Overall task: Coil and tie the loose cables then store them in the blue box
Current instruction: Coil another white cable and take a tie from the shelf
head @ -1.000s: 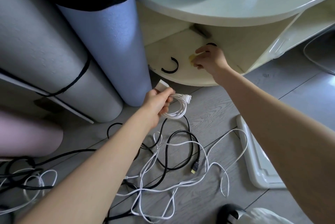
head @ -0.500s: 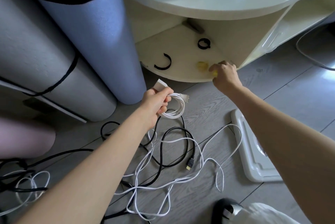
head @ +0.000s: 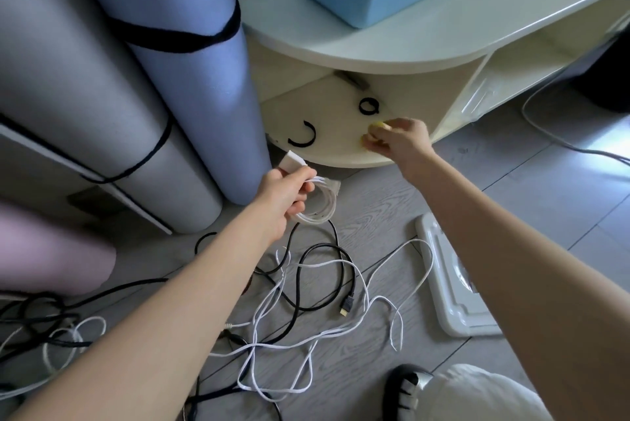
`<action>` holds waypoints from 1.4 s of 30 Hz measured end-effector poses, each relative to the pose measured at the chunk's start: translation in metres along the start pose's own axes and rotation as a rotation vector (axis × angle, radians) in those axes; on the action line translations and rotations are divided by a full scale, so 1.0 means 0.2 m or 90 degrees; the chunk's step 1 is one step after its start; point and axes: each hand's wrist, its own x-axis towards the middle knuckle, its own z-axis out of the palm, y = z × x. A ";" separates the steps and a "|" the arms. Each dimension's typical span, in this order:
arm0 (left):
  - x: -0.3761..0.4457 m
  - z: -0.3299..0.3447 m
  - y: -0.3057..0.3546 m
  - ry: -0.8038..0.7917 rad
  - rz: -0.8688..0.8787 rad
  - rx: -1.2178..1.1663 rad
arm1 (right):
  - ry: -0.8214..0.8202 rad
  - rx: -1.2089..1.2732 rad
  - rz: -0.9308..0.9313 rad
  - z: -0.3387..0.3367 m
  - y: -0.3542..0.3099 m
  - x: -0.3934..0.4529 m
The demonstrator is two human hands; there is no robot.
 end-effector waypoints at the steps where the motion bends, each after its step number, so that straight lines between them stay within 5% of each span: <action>1: -0.06 -0.03 0.03 0.002 0.011 0.001 | -0.078 0.057 0.022 0.04 -0.03 -0.08; 5: -0.24 -0.13 0.14 0.002 0.004 -0.037 | -0.321 -0.096 0.018 0.19 -0.16 -0.37; 10: -0.56 -0.33 0.31 -0.059 -0.015 -0.169 | -0.422 -0.148 -0.031 0.34 -0.39 -0.77; 17: -0.99 -0.51 0.46 -0.096 0.141 -0.061 | -0.356 -0.241 -0.131 0.44 -0.52 -1.24; 31: -1.19 -0.56 0.47 -0.188 0.192 0.008 | -0.445 -0.034 0.093 0.37 -0.63 -1.41; 38: -1.18 -0.54 0.51 -0.181 0.211 -0.004 | -0.405 0.072 0.048 0.40 -0.66 -1.38; 42: -1.19 -0.52 0.51 -0.229 0.211 -0.010 | -0.350 -0.057 -0.129 0.38 -0.66 -1.35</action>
